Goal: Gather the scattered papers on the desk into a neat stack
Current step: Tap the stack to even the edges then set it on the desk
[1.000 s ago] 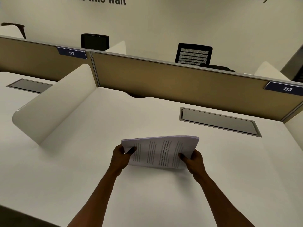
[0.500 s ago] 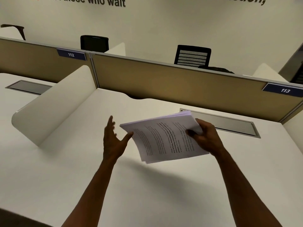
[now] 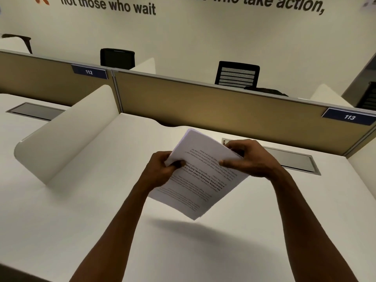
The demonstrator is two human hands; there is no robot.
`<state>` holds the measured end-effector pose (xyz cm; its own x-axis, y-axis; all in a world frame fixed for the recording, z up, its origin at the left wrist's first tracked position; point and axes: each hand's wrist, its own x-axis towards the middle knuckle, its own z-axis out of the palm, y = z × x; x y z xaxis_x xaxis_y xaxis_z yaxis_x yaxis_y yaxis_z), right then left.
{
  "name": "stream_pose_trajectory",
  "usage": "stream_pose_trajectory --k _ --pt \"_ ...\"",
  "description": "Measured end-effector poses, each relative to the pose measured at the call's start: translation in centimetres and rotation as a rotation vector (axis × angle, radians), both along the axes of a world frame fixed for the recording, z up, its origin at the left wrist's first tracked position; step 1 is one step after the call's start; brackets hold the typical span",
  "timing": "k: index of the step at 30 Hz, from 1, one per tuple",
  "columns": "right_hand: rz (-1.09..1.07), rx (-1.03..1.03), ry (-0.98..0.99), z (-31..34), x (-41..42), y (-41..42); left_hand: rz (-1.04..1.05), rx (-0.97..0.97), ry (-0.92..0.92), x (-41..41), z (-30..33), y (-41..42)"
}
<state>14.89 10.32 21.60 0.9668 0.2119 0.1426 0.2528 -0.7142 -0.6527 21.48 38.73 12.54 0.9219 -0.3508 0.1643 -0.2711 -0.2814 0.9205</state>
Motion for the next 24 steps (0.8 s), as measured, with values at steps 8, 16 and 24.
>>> stream_pose_trajectory --k 8,16,24 --pt "-0.009 0.644 0.230 -7.3 -1.4 -1.4 0.133 -0.363 0.186 -1.1 -3.4 1.7" --pt "-0.138 0.876 0.215 -11.0 -1.4 3.2 0.172 -0.441 0.246 -1.7 -4.8 0.7" --pt "-0.302 0.881 0.178 -15.2 -2.5 5.2 0.218 -0.397 0.269 -2.8 -7.4 0.3"
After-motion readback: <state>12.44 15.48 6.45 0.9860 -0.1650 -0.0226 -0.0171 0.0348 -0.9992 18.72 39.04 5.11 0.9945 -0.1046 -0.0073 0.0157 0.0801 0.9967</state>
